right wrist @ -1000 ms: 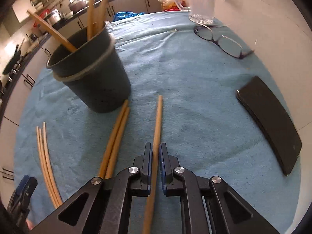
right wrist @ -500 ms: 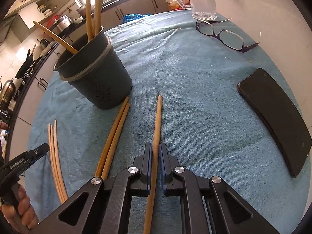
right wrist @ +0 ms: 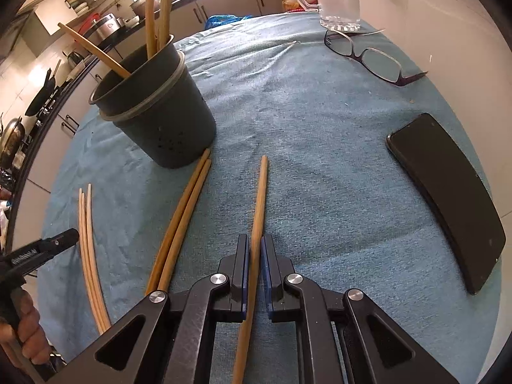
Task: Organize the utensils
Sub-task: 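Lift the grasped wooden chopstick upright with the right gripper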
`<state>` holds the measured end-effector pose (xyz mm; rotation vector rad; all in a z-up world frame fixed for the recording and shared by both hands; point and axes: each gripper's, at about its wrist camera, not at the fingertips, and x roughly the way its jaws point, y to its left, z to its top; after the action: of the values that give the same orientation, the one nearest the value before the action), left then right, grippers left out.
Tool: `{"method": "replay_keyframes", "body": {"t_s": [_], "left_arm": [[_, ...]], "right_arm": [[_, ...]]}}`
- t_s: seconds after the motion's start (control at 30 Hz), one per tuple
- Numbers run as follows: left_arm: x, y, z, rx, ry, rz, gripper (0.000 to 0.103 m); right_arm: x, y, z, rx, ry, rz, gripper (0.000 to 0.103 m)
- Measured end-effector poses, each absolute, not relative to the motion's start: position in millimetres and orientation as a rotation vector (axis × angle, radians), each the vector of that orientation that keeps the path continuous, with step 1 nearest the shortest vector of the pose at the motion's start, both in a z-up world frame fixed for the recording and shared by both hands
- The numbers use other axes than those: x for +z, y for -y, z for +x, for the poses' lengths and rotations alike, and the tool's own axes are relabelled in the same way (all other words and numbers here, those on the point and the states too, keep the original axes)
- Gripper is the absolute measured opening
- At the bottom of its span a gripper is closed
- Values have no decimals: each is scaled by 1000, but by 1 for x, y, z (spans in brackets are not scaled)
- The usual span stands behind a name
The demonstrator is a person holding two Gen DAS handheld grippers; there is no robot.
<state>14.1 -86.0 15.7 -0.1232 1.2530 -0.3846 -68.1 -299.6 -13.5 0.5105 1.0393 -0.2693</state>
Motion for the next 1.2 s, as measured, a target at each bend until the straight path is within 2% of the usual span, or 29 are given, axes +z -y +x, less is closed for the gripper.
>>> {"method": "replay_keyframes", "body": {"t_s": [0.13,0.2,0.47,0.73,0.9,1.03,1.2], "left_arm": [[13,88,19,-382,-1267,-147,14],[14,93,20,-366,-1258,-101,17],[14,122,29,-305,-1244,45,17],[13,119,0,-309,-1149,182,11],[13,103,-6,-345,-1124,110,10],[17,92,-13,-424,-1120,15,6],[49,86,-31,-490,-991,-39,6]], "right_arm": [[-14,302,-67,-271,-1035,524,8],[-15,303,-67,-272,-1029,531,8],[-14,303,-61,-266,-1039,516,8],[-12,297,-50,-287,-1078,422,8],[-12,291,-45,-313,-1067,360,8],[-9,295,-58,-261,-1019,465,7],[21,294,-85,-237,-880,514,7]]}}
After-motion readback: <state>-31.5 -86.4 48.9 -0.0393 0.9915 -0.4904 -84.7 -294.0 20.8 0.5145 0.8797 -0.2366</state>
